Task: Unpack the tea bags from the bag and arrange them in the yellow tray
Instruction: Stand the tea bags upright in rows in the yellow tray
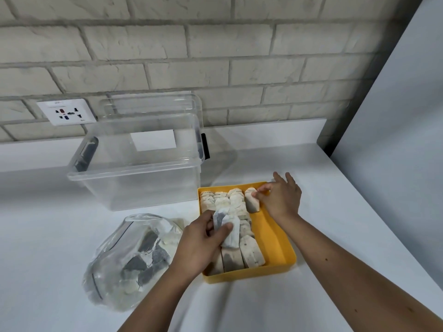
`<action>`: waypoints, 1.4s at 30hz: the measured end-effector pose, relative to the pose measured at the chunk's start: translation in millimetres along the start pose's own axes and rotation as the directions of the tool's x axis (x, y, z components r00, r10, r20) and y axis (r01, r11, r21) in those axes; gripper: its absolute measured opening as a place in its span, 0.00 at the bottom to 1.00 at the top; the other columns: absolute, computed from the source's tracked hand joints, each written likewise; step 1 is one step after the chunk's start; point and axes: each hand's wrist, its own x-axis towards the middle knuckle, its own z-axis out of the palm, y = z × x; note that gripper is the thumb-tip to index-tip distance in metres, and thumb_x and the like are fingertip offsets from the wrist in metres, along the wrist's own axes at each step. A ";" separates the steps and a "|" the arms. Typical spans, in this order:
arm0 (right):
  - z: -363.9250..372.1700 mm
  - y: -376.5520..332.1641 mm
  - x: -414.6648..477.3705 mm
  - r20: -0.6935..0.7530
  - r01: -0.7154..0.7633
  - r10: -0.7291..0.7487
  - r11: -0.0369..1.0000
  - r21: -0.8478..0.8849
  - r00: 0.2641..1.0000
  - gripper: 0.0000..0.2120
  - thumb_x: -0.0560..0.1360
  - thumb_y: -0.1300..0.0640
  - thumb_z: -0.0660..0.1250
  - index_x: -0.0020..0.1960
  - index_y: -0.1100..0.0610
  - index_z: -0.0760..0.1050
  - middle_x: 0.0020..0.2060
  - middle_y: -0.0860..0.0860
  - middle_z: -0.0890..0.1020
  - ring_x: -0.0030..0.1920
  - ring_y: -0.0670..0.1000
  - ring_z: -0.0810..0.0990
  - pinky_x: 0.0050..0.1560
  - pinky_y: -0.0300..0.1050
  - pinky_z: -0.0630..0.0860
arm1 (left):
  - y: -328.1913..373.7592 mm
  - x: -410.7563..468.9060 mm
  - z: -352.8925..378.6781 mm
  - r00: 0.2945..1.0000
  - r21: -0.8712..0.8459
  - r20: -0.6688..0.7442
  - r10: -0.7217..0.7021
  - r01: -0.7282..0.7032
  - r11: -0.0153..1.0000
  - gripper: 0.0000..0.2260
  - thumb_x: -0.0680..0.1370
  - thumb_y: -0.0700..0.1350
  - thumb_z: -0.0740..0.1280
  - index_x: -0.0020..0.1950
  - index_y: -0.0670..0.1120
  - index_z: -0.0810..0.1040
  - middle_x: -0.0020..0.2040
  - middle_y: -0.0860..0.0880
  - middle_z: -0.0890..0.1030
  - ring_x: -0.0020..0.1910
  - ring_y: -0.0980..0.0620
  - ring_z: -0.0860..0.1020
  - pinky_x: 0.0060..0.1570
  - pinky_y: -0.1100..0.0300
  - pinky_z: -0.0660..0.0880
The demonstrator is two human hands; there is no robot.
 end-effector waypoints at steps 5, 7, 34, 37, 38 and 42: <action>-4.0 -2.3 -7.9 -0.030 0.001 0.002 0.996 0.092 1.000 0.16 0.72 0.40 0.70 0.53 0.49 0.82 0.70 0.52 0.72 0.74 0.56 0.60 0.70 0.53 0.61 | -1.7 -0.5 -0.8 1.000 -0.025 -0.024 -0.019 0.018 1.000 0.12 0.76 0.58 0.71 0.51 0.51 0.79 0.44 0.47 0.86 0.45 0.46 0.84 0.51 0.42 0.79; -8.1 -4.9 -20.5 -0.093 0.002 0.021 0.971 0.237 0.995 0.18 0.72 0.42 0.71 0.56 0.51 0.79 0.68 0.52 0.73 0.72 0.55 0.62 0.68 0.53 0.64 | -1.9 -0.3 -0.4 0.999 -0.053 -0.037 -0.033 0.031 0.998 0.10 0.76 0.55 0.71 0.50 0.50 0.80 0.43 0.48 0.86 0.45 0.46 0.84 0.51 0.41 0.80; -43.1 -38.9 -122.2 -0.010 0.221 -0.278 0.741 0.634 0.961 0.14 0.73 0.58 0.72 0.57 0.48 0.81 0.38 0.33 0.78 0.41 0.37 0.78 0.41 0.26 0.72 | 19.3 -21.7 5.3 0.976 -0.535 -0.013 -0.216 0.176 0.826 0.08 0.81 0.46 0.66 0.55 0.45 0.83 0.47 0.46 0.87 0.44 0.48 0.87 0.39 0.56 0.84; -45.3 -37.4 -118.8 0.029 0.220 -0.291 0.781 0.585 0.956 0.12 0.73 0.56 0.73 0.56 0.49 0.81 0.37 0.36 0.77 0.41 0.37 0.77 0.41 0.25 0.71 | 18.6 -21.2 6.1 0.978 -0.518 -0.002 -0.210 0.178 0.836 0.09 0.81 0.45 0.66 0.55 0.44 0.83 0.47 0.45 0.87 0.45 0.48 0.86 0.40 0.56 0.84; -46.0 -36.8 -117.7 0.042 0.213 -0.291 0.784 0.584 0.956 0.11 0.73 0.56 0.73 0.55 0.49 0.82 0.36 0.38 0.78 0.41 0.38 0.77 0.41 0.25 0.71 | 17.9 -21.0 6.7 0.978 -0.515 0.000 -0.208 0.178 0.838 0.08 0.81 0.45 0.66 0.55 0.44 0.83 0.46 0.45 0.87 0.44 0.48 0.86 0.39 0.57 0.84; -51.9 -33.3 -114.8 0.074 0.178 -0.270 0.793 0.582 0.960 0.05 0.71 0.55 0.75 0.47 0.51 0.82 0.36 0.43 0.81 0.40 0.40 0.79 0.41 0.31 0.76 | 17.0 -19.9 8.8 0.979 -0.505 0.002 -0.204 0.177 0.845 0.08 0.81 0.44 0.66 0.54 0.44 0.83 0.46 0.45 0.87 0.44 0.48 0.86 0.39 0.57 0.84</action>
